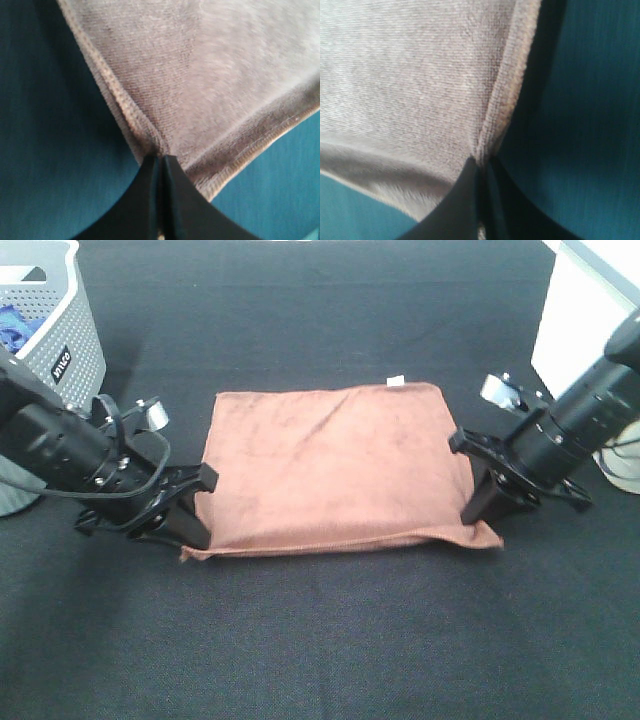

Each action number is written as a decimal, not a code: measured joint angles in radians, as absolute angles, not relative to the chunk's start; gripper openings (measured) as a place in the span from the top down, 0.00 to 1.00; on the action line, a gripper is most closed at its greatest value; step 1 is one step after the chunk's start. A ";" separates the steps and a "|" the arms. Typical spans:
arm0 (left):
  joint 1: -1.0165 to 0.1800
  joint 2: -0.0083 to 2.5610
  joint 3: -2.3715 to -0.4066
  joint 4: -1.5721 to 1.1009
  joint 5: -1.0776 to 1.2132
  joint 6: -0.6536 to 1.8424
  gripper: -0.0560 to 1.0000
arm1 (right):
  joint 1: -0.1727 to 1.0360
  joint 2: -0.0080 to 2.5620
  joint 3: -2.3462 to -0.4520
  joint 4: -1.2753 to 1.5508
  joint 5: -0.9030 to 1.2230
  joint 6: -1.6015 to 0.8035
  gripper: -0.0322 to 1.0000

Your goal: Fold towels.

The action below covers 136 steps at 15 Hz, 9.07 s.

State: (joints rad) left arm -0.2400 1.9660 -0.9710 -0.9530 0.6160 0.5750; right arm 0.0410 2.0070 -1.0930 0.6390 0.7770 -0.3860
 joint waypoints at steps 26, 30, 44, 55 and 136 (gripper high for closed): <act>-0.240 2.140 -1.373 -0.917 0.366 0.577 0.94 | 0.043 2.256 -1.605 0.704 0.680 -0.469 0.87; -0.240 2.166 -1.395 -0.913 0.371 0.577 0.48 | 0.043 2.265 -1.605 0.700 0.675 -0.459 0.33; -0.241 2.284 -1.530 -0.683 0.527 0.171 0.30 | 0.043 2.231 -1.608 0.536 0.832 -0.314 0.13; -0.186 2.187 -1.587 -0.471 0.723 0.076 0.93 | 0.043 2.231 -1.608 0.531 0.832 -0.314 0.13; -0.317 1.037 -1.091 0.105 1.201 -0.090 0.28 | 0.112 1.133 -1.094 0.122 1.138 -0.030 0.13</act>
State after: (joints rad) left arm -0.3170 1.0370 -1.0910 0.1050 1.2010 -0.0900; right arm 0.1120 1.1330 -1.0940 0.1220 1.1380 -0.0300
